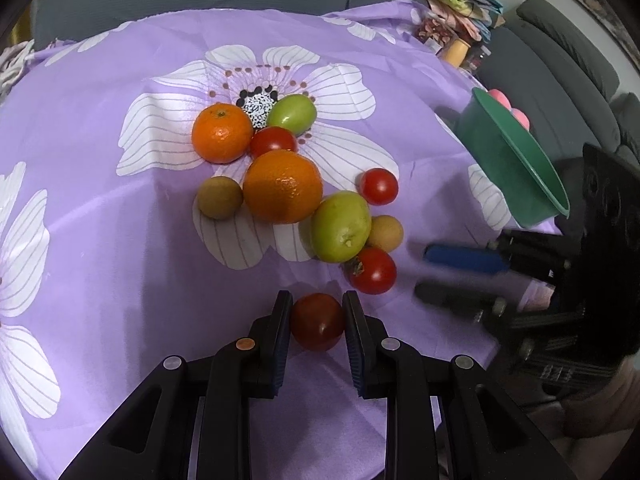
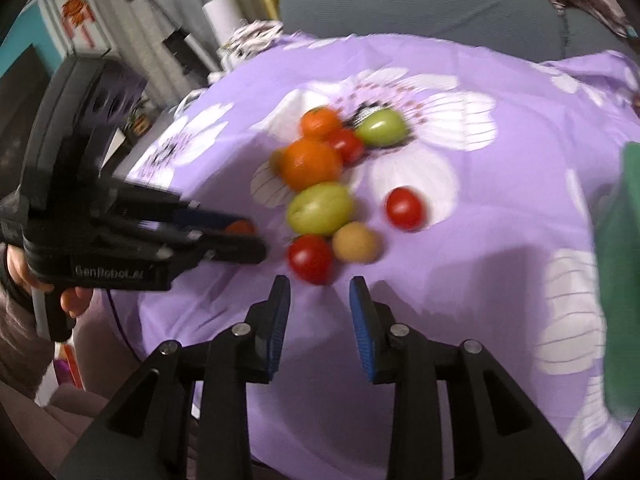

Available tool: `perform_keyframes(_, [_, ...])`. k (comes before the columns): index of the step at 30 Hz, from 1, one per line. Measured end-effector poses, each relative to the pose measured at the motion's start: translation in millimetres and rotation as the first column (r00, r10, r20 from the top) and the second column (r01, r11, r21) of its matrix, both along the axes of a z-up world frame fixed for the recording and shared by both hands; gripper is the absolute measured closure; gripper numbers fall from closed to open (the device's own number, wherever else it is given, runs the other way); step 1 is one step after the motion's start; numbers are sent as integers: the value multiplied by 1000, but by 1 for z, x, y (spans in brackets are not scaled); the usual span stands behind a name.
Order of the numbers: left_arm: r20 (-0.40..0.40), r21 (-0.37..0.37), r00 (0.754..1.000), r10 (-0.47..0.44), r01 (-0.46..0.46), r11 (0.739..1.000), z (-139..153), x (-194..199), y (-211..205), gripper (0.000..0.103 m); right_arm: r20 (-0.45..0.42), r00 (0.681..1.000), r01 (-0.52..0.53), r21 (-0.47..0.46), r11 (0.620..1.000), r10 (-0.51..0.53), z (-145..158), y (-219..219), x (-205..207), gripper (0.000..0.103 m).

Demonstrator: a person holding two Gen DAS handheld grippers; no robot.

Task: Organize fruits
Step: 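Carry the red tomato and yellow-brown fruit with both tools over the green bowl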

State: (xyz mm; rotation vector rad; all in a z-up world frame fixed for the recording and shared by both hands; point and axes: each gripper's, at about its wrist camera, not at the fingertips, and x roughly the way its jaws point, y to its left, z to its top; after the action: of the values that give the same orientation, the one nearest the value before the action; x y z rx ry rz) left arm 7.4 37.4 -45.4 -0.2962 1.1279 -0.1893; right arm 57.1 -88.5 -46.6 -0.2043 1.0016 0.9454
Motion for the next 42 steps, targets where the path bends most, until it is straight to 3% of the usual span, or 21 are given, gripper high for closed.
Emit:
perform_keyframes(4, [6,-7,1000,-8,8,1000,1,2,-3,77,6,998,59,4,998,-59,1,-6,16,71])
perform_keyframes(21, [25,-15,1000,-18,18,1000,7,1,-4,77,-11,998,56,-39,998,-56,-18,23,28,75])
perform_keyframes(42, [123,23,988,-96,94,995,57,29,-48,77,96,968,215,152,965,-231,48,-70,25,75])
